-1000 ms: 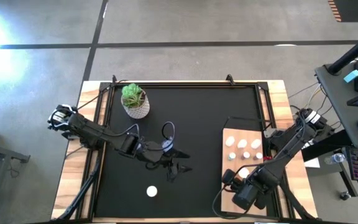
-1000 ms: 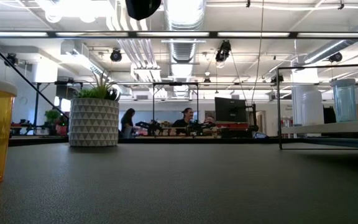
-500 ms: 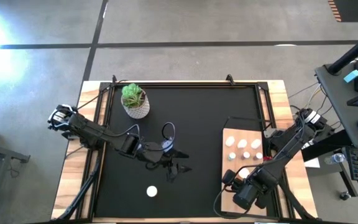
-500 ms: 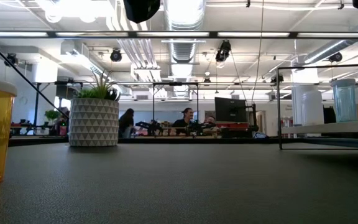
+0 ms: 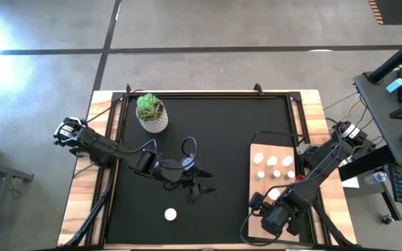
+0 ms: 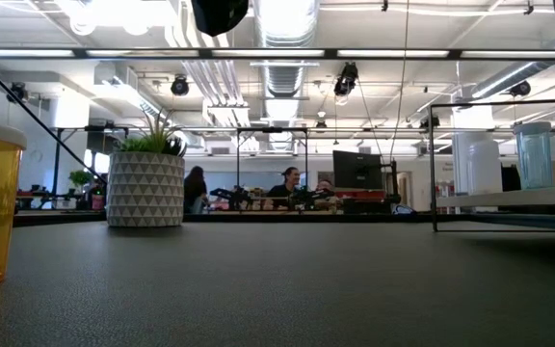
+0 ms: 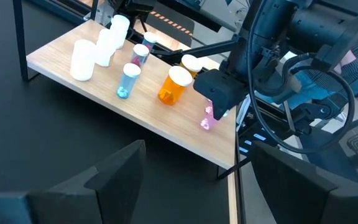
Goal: Pick and place medicine bottles onto shelf by color
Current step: Put the pink pill bottle on the shelf aligned with the other pink pill bottles
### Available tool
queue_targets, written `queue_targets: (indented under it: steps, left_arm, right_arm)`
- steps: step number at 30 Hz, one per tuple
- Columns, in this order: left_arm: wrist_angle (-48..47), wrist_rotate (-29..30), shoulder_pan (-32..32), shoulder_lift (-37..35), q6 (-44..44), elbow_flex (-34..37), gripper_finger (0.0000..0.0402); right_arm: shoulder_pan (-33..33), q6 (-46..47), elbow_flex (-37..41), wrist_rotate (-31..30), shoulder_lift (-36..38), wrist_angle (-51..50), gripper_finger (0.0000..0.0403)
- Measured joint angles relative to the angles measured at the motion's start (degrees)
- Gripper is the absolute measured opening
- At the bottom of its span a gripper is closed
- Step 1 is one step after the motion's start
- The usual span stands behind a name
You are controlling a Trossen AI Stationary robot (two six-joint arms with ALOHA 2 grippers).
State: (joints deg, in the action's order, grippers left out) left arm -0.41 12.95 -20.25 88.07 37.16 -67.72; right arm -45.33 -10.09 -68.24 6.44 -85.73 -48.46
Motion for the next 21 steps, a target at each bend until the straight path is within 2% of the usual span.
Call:
queue_targets:
  steps: [12, 21]
  left_arm:
    - [0.0, 0.0, 0.0, 0.0, 0.0, 0.0, 0.0274]
    - [0.0, 0.0, 0.0, 0.0, 0.0, 0.0, 0.0274]
  right_arm:
    - [0.0, 0.6, 0.1, -0.5, 0.0, 0.0, 0.0106]
    - [0.0, 3.5, 0.1, -0.5, 0.0, 1.3, 0.0142]
